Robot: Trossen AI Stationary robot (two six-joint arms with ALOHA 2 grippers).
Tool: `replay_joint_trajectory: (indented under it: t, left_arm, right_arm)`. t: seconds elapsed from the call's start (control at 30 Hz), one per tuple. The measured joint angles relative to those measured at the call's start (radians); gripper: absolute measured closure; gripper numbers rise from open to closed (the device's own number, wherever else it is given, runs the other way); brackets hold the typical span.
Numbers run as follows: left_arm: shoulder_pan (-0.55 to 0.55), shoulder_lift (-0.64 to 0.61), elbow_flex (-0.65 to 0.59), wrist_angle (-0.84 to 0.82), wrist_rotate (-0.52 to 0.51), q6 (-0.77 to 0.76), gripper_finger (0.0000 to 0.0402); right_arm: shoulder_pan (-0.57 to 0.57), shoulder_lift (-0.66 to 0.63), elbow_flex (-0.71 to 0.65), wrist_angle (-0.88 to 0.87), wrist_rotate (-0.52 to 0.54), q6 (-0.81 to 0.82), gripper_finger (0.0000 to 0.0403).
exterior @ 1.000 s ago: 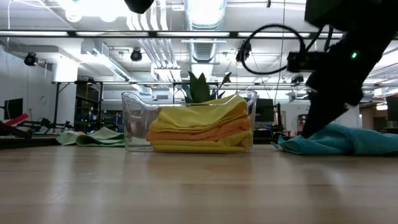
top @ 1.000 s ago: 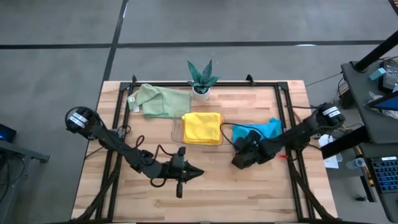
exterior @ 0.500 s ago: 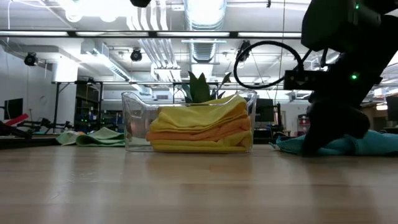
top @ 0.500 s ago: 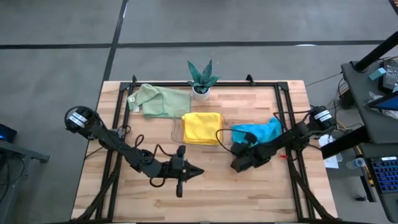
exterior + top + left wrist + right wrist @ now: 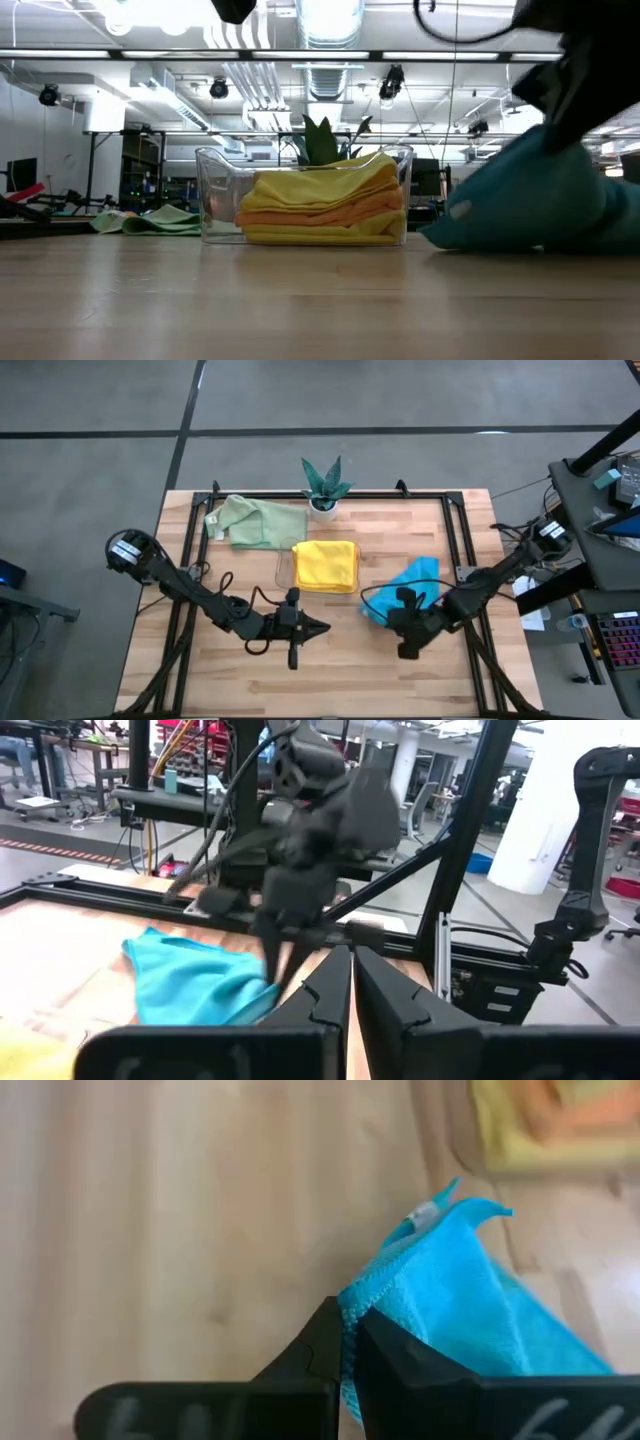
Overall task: Fold microfiber towels
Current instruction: Fold the blue microfiber towel
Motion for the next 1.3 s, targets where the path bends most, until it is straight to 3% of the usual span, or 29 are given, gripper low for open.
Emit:
replay_joint_trajectory:
  t: [0.2, 0.5, 0.6, 0.77, 1.13, 1.3]
  left_arm:
    - [-0.001, 0.0, -0.01, 0.0, 0.0, -0.01, 0.0398]
    - [-0.016, 0.0, -0.012, -0.035, 0.007, -0.007, 0.0398]
    - [-0.016, 0.0, -0.012, -0.034, 0.007, 0.018, 0.0398]
    - [-0.016, 0.0, -0.031, -0.036, 0.072, 0.068, 0.0373]
    - [-0.014, 0.0, -0.159, -0.019, 0.116, 0.068, 0.0227]
    - [0.003, 0.015, -0.177, 0.016, 0.115, 0.068, 0.0213]
  right_arm:
    - [0.073, -0.022, 0.0, 0.282, -0.018, -0.147, 0.0394]
    - [0.073, 0.083, 0.0, 0.81, -0.015, -0.733, 0.0394]
    - [0.062, 0.137, 0.0, 0.93, -0.016, -0.835, 0.0394]
    - [0.045, 0.219, 0.0, 0.998, -0.015, -0.854, 0.0394]
    - [0.04, 0.266, -0.001, 1.016, -0.016, -0.822, 0.0394]
    - [0.039, 0.262, -0.001, 1.024, -0.024, -0.829, 0.0394]
